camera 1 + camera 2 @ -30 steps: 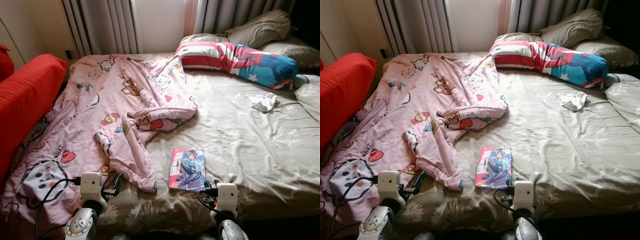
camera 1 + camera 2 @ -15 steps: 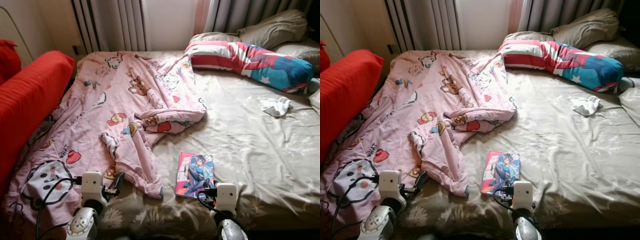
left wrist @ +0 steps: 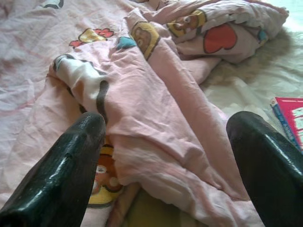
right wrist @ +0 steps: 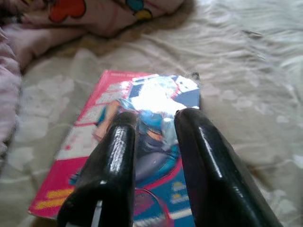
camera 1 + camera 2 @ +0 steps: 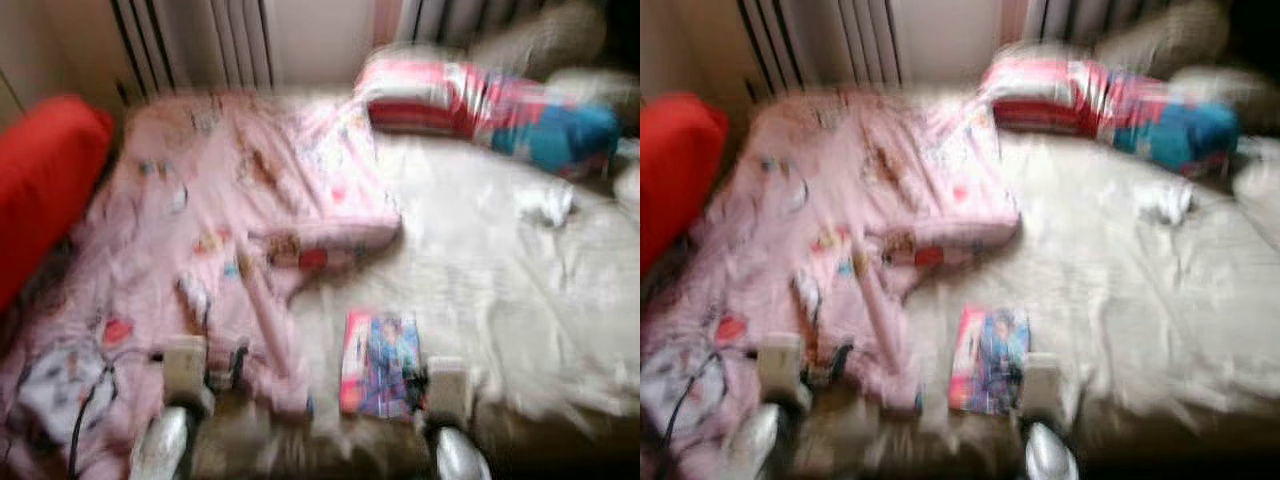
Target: Clean up the room
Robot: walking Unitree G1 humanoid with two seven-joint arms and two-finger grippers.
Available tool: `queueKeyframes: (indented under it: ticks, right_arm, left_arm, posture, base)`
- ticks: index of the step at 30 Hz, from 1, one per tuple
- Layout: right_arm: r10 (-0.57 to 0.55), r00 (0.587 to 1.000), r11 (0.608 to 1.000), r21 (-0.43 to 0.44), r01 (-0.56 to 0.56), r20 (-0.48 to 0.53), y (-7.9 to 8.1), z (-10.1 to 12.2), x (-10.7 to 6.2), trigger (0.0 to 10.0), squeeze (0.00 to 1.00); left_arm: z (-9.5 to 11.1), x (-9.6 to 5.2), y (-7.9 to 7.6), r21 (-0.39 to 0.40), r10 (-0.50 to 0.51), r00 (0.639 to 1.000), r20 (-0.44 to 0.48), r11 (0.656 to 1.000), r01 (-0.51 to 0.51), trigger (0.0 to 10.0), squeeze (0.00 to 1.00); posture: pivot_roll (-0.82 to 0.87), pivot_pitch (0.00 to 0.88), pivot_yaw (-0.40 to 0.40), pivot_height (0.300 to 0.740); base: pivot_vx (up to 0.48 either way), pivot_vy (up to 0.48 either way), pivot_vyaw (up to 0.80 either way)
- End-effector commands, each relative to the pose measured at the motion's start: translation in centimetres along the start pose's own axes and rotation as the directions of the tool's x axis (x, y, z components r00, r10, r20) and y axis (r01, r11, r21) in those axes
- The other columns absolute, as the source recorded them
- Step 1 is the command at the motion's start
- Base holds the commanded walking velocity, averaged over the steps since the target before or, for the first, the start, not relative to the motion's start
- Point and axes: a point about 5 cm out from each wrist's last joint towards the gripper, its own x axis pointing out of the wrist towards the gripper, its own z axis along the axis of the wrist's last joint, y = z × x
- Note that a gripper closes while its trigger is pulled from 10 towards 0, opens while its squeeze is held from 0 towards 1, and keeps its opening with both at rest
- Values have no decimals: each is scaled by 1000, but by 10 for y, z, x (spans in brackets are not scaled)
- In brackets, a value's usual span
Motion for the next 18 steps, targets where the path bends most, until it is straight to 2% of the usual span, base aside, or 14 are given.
queueKeyframes:
  ticks: [1,8,9,10,11,17,18]
  right_arm:
    - [-17,999,1000,14,18,-44,-4,-9,-5,10000,0]
    - [-7,996,999,45,11,-90,-5,-7,3,10000,0]
    - [-6,995,998,62,12,-97,-5,-6,5,10000,125]
    - [-9,993,997,73,17,-117,-6,-7,6,10000,745]
    - [-25,990,996,77,36,-139,-7,-6,9,10000,1000]
    - [-37,985,991,124,58,-166,-6,-1,16,10000,1000]
    - [-58,982,986,146,85,-182,-8,-1,17,10000,647]
  left_arm:
    - [-6,-5,2,2,7,1000,-26,1000,-7,10000,0]
    - [-6,-5,3,5,4,1000,-28,1000,-4,10000,0]
    - [-6,-5,3,6,3,1000,-27,1000,-3,10000,0]
    - [-5,-5,3,7,2,1000,-27,1000,-2,10000,0]
    - [-5,-6,3,9,1,1000,-26,1000,-1,10000,0]
    - [-3,-8,4,29,-10,1000,-22,1000,11,10000,0]
    - [-2,-9,5,32,-10,1000,-22,999,10,10000,0]
  posture:
    - [-20,190,23,605]
    - [-14,199,28,605]
    - [-8,205,32,605]
    - [-8,205,32,605]
    - [-3,210,34,605]
    - [22,222,44,605]
    - [30,227,45,605]
  base:
    - [0,0,0]
    - [0,0,0]
    - [0,0,0]
    - [0,0,0]
    - [0,0,0]
    - [0,0,0]
    - [0,0,0]
